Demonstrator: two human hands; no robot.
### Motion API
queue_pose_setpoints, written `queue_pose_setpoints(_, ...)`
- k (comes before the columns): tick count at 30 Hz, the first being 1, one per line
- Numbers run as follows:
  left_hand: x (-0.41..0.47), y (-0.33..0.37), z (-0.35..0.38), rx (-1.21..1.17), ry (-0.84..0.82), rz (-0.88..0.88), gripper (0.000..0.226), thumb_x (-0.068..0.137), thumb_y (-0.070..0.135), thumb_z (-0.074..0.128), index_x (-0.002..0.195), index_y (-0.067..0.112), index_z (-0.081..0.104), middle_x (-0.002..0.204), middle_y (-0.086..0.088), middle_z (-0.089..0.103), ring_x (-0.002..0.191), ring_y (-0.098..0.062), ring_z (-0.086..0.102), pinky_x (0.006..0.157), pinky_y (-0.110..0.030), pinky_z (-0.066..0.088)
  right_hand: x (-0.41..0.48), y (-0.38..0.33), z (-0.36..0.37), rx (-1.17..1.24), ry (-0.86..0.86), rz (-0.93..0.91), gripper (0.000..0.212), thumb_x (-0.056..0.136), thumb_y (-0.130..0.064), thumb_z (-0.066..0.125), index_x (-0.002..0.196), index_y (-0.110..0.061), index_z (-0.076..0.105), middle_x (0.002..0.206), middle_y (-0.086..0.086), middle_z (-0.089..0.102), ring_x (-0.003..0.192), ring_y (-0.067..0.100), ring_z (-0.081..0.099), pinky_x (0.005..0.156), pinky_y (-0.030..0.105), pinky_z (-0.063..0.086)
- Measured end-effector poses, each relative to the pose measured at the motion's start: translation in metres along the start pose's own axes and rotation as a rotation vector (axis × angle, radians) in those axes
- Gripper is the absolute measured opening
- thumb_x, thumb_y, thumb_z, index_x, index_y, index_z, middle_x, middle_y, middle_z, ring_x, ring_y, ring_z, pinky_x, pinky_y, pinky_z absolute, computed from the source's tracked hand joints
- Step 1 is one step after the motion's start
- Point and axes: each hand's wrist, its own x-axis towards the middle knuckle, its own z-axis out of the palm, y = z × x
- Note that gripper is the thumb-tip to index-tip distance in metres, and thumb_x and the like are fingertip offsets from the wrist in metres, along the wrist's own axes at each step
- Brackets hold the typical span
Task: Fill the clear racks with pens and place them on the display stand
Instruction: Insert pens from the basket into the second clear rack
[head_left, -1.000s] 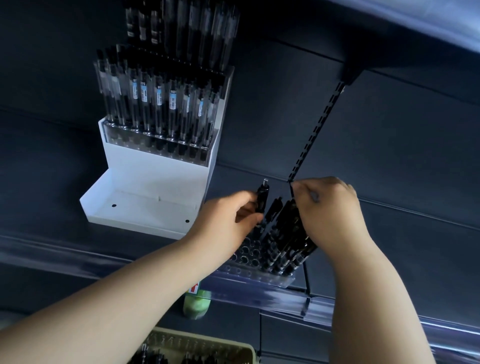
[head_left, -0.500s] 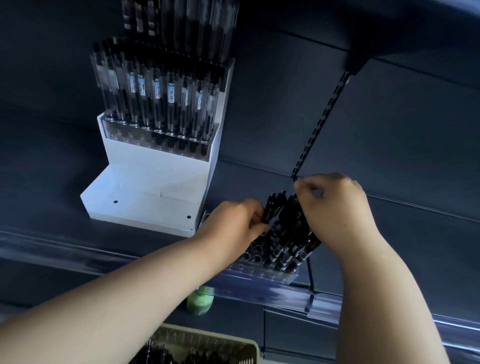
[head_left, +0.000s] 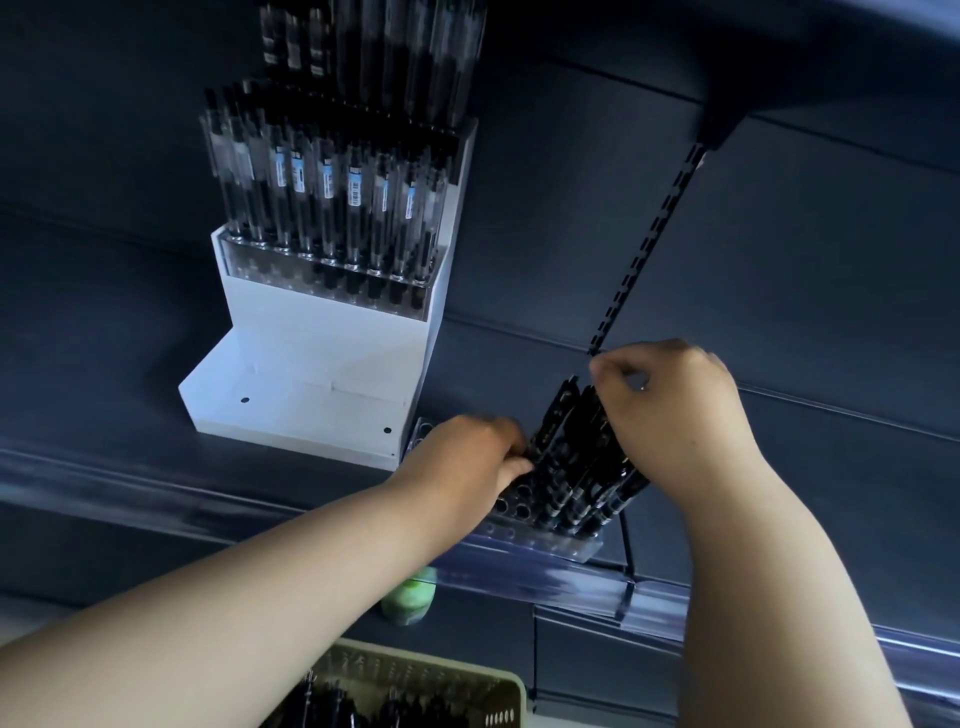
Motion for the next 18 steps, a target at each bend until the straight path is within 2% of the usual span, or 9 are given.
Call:
queue_pose_setpoints(3,-0.009,-0.002,-0.006,0.038,0.038,0.023,0.024,0.095,0.038,0.049,0.107,0.021,0.060,0.098,0.000,0.064,0.089,-0.019,0.060,0.077,-0.033,0.050,-0.002,-0.004,-0.004,-0.017,0.014,-0.030,0.021,0.092,-0.028,0.051,0.093,-0.023,0.071,0.107,0.003,0.065,0.110,0.028,0.048,0.089,0.033,0.042)
queue_pose_setpoints(6,-0.023,-0.005,-0.013,0.143,0.082,0.061,0.027,0.097,0.037,0.042,0.118,0.025,0.053,0.108,0.003,0.060,0.098,-0.019,0.055,0.078,-0.031,0.048,-0.007,-0.013,-0.005,-0.032,0.024,-0.070,0.021,0.092,-0.027,0.051,0.092,-0.023,0.071,0.107,0.002,0.064,0.112,0.028,0.047,0.084,0.028,0.037)
queue_pose_setpoints(9,-0.039,-0.008,-0.023,0.290,0.074,0.107,0.032,0.097,0.036,0.038,0.124,0.022,0.048,0.117,0.002,0.057,0.108,-0.020,0.051,0.087,-0.035,0.046,-0.015,-0.027,-0.006,-0.077,0.020,-0.129,0.021,0.092,-0.028,0.050,0.091,-0.023,0.070,0.104,0.002,0.065,0.109,0.027,0.048,0.084,0.027,0.033)
queue_pose_setpoints(14,-0.073,-0.016,-0.040,0.459,0.113,0.149,0.037,0.097,0.034,0.038,0.129,0.019,0.046,0.122,0.000,0.056,0.115,-0.023,0.048,0.097,-0.031,0.038,-0.043,-0.053,0.004,-0.075,0.008,-0.195,0.021,0.092,-0.027,0.051,0.095,-0.022,0.071,0.101,0.003,0.065,0.106,0.029,0.047,0.088,0.034,0.040)
queue_pose_setpoints(18,-0.107,-0.024,-0.048,0.524,0.091,0.130,0.041,0.093,0.028,0.046,0.133,0.023,0.045,0.125,0.001,0.055,0.118,-0.023,0.046,0.099,-0.029,0.033,-0.075,-0.066,0.027,-0.167,-0.081,-0.240,0.023,0.091,-0.029,0.051,0.100,-0.022,0.070,0.104,0.006,0.063,0.103,0.030,0.047,0.089,0.036,0.043)
